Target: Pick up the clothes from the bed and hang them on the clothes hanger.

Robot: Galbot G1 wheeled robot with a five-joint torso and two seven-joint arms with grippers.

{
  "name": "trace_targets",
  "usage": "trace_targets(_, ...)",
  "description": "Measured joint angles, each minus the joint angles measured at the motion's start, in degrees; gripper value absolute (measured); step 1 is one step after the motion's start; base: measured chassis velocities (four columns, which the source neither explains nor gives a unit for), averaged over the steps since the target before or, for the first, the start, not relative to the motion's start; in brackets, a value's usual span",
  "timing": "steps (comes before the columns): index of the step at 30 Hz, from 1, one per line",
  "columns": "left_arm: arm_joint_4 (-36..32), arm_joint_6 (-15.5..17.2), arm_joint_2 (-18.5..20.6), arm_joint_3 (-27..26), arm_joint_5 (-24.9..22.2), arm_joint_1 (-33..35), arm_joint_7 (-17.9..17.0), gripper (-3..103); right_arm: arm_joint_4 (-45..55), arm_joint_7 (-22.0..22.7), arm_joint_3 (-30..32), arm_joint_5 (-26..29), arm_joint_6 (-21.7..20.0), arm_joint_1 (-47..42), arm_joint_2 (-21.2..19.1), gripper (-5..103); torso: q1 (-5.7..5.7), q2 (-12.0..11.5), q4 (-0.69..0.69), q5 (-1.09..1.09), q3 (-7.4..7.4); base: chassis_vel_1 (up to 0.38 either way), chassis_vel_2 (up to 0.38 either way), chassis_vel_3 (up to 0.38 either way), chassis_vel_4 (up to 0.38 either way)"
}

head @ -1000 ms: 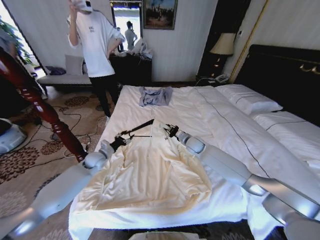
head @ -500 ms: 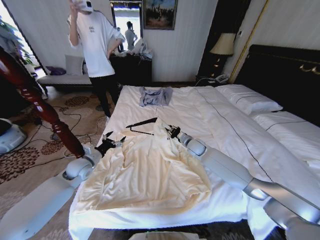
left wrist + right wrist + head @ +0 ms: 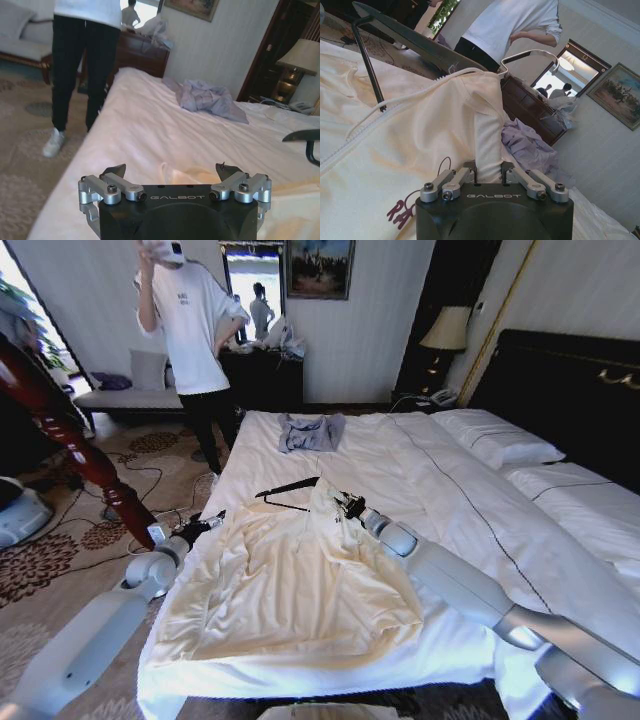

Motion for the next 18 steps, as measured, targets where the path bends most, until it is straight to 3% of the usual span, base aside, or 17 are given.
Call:
trace_targets(1,1.9,0.0,-0.9,0.9,-0.3,-1.2,1.8,102,0.1,0.0,-0.1,0.2,0.0,0.0,0.0,22,0.00,0.0,-0.01,0.00,0.00,0.000,0.000,0.000,0.000)
trace_targets(4,5.2,0.1,-3.4,2.6,-0.6,-3.5,3.9,95,0.4,0.0,-0.4,0.4,0.0,0.0,0.0,22,0.00,0.0,0.02,-0.01,0.00,0.000,0.000,0.000,0.000)
trace_targets(5,5.2,0.1,-3.4,2.6,-0.6,-3.5,3.9,95,0.4,0.0,-0.4,0.4,0.0,0.0,0.0,22,0.00,0.0,0.02,-0.01,0.00,0.000,0.000,0.000,0.000)
trace_targets(6,7.0,0.4,-5.0,3.3,-1.0,-5.6,4.2,88,0.6,0.0,-0.4,0.4,0.0,-0.2,0.1,22,0.00,0.0,0.01,-0.02,0.00,0.000,0.000,0.000,0.000)
trace_targets(10,11.6,1.0,-7.1,4.9,-1.2,-9.4,4.5,85,0.8,0.0,-0.3,0.5,-0.1,-0.4,0.0,22,0.01,0.0,-0.04,-0.01,0.01,0.000,0.000,0.000,0.000)
trace_targets(18,20.2,1.6,-8.5,7.8,-0.6,-14.3,5.5,88,0.9,0.1,0.0,0.8,-0.3,-0.8,0.1,22,0.00,0.0,0.02,0.00,0.00,0.000,0.000,0.000,0.000)
